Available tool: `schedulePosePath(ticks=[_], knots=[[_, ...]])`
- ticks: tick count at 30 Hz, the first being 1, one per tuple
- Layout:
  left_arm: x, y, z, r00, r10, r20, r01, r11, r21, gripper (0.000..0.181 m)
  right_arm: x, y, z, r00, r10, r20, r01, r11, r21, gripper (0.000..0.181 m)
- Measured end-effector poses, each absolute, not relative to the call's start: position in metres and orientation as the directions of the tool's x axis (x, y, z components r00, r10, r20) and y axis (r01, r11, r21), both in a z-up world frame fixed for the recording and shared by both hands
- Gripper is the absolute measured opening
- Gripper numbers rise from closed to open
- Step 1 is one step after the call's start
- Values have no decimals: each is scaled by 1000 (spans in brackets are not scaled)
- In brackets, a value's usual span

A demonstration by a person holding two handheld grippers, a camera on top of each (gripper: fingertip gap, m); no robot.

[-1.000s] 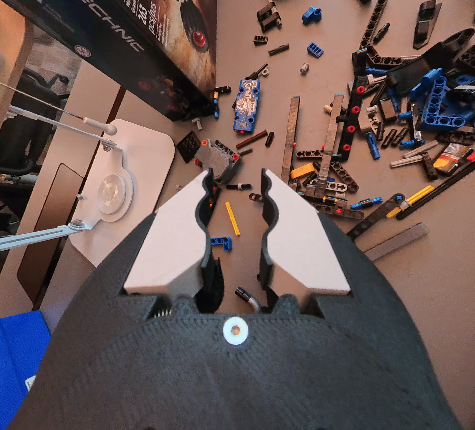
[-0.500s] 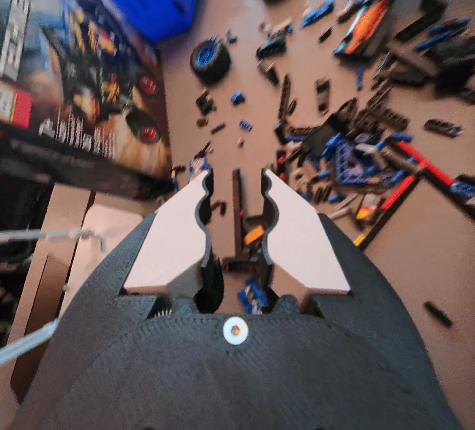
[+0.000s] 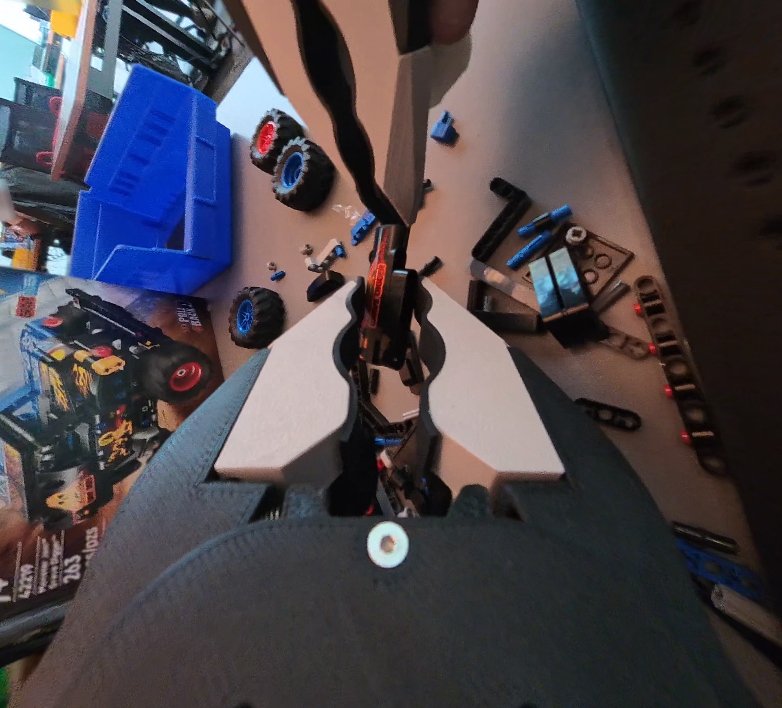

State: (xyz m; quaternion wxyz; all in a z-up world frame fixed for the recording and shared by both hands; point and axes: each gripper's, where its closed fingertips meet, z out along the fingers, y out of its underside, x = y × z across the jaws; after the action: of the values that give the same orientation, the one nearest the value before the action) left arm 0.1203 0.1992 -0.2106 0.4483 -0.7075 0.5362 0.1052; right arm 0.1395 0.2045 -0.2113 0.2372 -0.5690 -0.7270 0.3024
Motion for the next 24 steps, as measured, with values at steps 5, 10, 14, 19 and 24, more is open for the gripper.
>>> schedulePosePath(ticks=[5,10,14,19,24], knots=[[117,198,-181,606,-702,-375,-610,-108,-785,14,130,189,-188,-291,955,-47,576,135,-806,7],[115,200,-185,655,-698,-288,-543,-170,-823,11,123,185,-185,-296,954,48,549,211,-809,5],[113,204,-189,677,-679,-284,-535,-190,-823,9,118,186,-186,-286,957,53,546,208,-812,5],[111,207,-172,726,-659,-195,-424,-205,-882,12,115,190,-166,-243,970,27,462,140,-876,6],[116,204,-157,732,-661,-164,-367,-180,-913,11,121,195,-148,-202,979,5,392,86,-916,7]])
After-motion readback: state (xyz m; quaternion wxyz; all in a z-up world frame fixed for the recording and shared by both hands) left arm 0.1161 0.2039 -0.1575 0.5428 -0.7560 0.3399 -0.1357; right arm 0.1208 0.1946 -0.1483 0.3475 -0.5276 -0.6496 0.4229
